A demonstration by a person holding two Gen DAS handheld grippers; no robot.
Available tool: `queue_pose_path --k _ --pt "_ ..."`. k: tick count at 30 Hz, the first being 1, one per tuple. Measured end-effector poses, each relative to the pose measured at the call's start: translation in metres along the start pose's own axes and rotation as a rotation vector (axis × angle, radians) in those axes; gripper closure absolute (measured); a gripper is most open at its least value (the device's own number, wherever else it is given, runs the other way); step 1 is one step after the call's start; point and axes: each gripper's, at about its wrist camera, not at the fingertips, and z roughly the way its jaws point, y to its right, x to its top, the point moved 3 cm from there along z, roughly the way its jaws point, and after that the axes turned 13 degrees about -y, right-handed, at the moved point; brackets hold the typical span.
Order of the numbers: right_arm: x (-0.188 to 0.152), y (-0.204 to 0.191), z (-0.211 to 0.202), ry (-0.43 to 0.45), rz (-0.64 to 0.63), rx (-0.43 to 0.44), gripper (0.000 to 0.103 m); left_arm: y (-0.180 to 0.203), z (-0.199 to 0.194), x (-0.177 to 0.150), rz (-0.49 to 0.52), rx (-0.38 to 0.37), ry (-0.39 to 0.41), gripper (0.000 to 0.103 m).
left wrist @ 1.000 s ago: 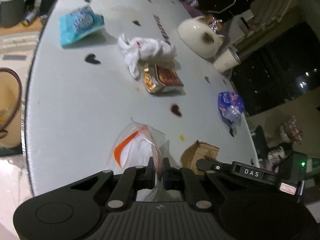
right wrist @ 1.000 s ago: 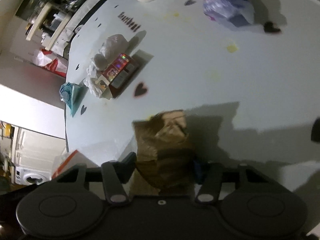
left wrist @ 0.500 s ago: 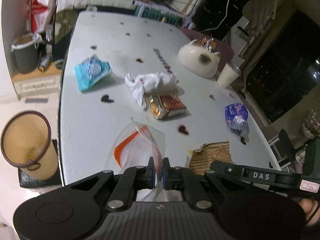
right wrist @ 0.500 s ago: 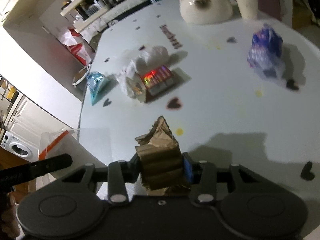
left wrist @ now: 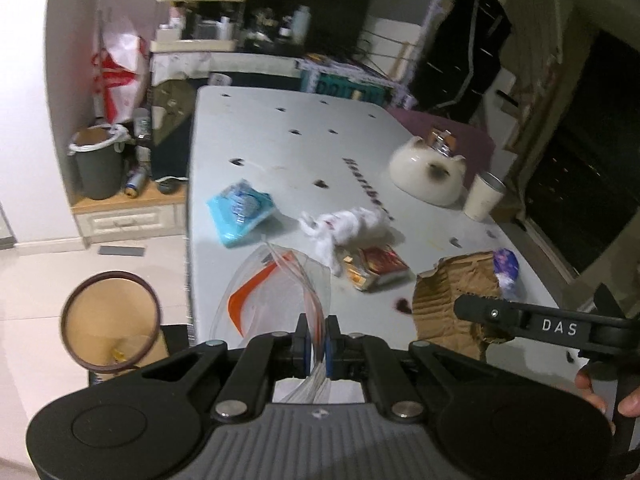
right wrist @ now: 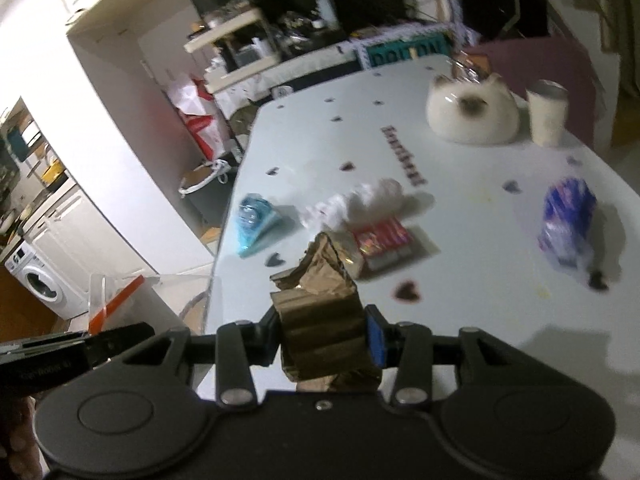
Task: Collect trash
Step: 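Carry the plastic bag and brown paper in both tools over the wastebasket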
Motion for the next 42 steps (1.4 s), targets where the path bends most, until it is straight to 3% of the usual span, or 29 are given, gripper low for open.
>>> queue_pose_path --k 13,23,33,42 --pt "0.017 -0.094 0.039 -0.024 -0.128 0.003 0.059 -0.101 -0.031 0.005 -0.136 0.118 0.033 0.097" --pt "0.029 -0.176 0.089 -0.061 -0.141 -0.014 0.059 -0.195 -0.037 0.021 -0.143 0.140 -0.005 0.097" --pt "0.044 -0.251 0.161 -0.120 -0.142 -0.016 0.059 -0.286 -0.013 0.047 -0.138 0.152 -0.067 0.097" --pt "0.067 -0.290 0.240 -0.205 -0.165 -0.036 0.059 -0.351 0.035 0.078 -0.167 0.154 -0.131 0.097"
